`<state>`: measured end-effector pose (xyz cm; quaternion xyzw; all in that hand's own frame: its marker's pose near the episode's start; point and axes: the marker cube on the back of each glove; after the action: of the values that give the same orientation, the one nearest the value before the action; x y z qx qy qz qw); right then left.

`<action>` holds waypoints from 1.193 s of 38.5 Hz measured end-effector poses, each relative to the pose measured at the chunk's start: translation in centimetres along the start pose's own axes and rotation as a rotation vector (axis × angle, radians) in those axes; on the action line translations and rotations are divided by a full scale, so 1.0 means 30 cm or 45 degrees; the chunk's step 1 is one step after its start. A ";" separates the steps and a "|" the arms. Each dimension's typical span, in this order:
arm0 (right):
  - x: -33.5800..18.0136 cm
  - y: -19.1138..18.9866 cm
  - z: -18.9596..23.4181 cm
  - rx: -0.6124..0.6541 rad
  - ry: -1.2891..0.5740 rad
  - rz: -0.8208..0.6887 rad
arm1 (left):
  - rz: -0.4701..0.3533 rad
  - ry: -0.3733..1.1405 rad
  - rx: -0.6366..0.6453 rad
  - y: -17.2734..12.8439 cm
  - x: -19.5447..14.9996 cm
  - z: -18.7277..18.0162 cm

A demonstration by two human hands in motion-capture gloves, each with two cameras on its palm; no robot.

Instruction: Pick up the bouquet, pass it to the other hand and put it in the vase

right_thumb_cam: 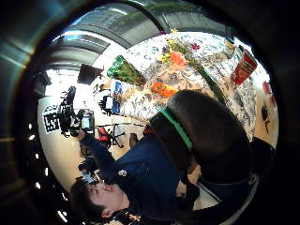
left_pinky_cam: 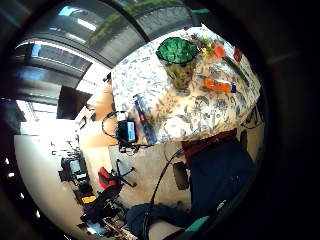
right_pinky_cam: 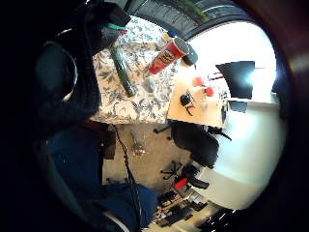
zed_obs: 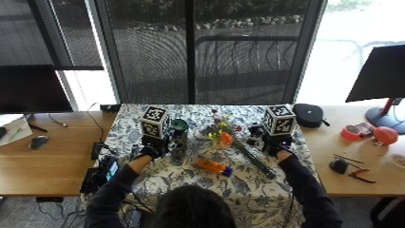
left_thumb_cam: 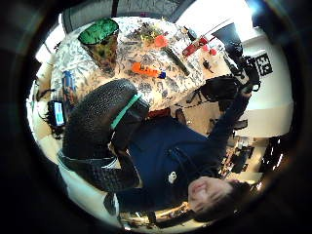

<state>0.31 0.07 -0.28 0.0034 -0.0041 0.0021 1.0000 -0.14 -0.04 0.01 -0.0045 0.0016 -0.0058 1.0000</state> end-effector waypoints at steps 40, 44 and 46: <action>0.086 -0.159 0.053 -0.001 -0.097 0.185 | 0.076 -0.045 0.071 -0.154 0.128 0.189; 0.112 -0.213 0.056 0.015 -0.112 0.214 | 0.074 -0.046 0.077 -0.178 0.136 0.184; 0.124 -0.236 0.059 0.010 -0.123 0.225 | 0.064 -0.031 0.064 -0.186 0.138 0.171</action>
<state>4.05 -7.00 1.47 0.0069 -0.0527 0.0903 0.9945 3.96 -5.63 5.19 0.0206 -0.0105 0.0192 0.9995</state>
